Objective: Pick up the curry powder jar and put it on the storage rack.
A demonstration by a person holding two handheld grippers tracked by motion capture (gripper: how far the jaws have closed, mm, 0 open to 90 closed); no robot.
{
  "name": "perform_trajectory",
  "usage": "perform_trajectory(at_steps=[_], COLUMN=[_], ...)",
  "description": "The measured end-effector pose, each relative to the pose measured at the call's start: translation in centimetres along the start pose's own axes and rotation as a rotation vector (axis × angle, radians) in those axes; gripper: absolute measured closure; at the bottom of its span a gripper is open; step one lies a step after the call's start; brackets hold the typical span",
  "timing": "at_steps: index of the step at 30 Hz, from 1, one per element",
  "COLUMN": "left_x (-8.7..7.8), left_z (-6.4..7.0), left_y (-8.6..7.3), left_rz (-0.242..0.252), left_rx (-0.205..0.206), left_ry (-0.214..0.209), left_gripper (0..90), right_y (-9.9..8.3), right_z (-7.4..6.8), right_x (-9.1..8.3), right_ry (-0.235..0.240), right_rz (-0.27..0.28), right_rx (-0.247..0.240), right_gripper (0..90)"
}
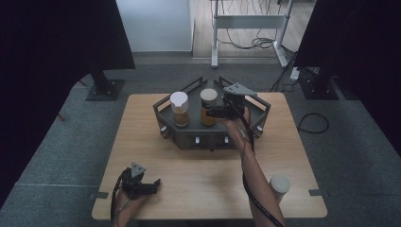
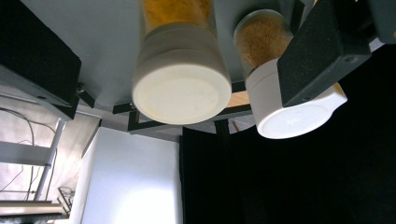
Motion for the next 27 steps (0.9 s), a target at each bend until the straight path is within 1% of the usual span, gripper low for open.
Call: perform_trajectory(at_steps=[5,12,18,27], left_x=[0.0,0.0,0.0,0.0], left_z=[0.0,0.0,0.0,0.1], left_y=[0.0,0.0,0.0,0.0], left_rz=[0.000,0.000,0.000,0.000], left_rx=[-0.002,-0.002,-0.003,-0.004], left_ry=[0.002,0.003,0.003,0.003], left_gripper=[3.0,3.0,3.0,3.0], right_y=[0.1,-0.2,-0.3,-0.6], right_z=[-0.3,-0.9,-0.7,-0.9], right_x=[-1.0,-2.0,-3.1,-5.0], right_ry=[-0.009,-0.011,-0.017,-0.022], right_rz=[0.017,0.007,0.008,-0.004], right_rx=[-0.032,-0.073,-0.069,-0.095], right_gripper=[0.0,0.0,0.0,0.0])
Point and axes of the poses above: each handheld gripper's, and its own axes: x roughly forward along the jaws, y roughly out of its top, z roughly to its right, the point moved 10 cm from there along x, roughly forward along the jaws, and after that the axes turned 1 degree about y, right-handed, at the moved point
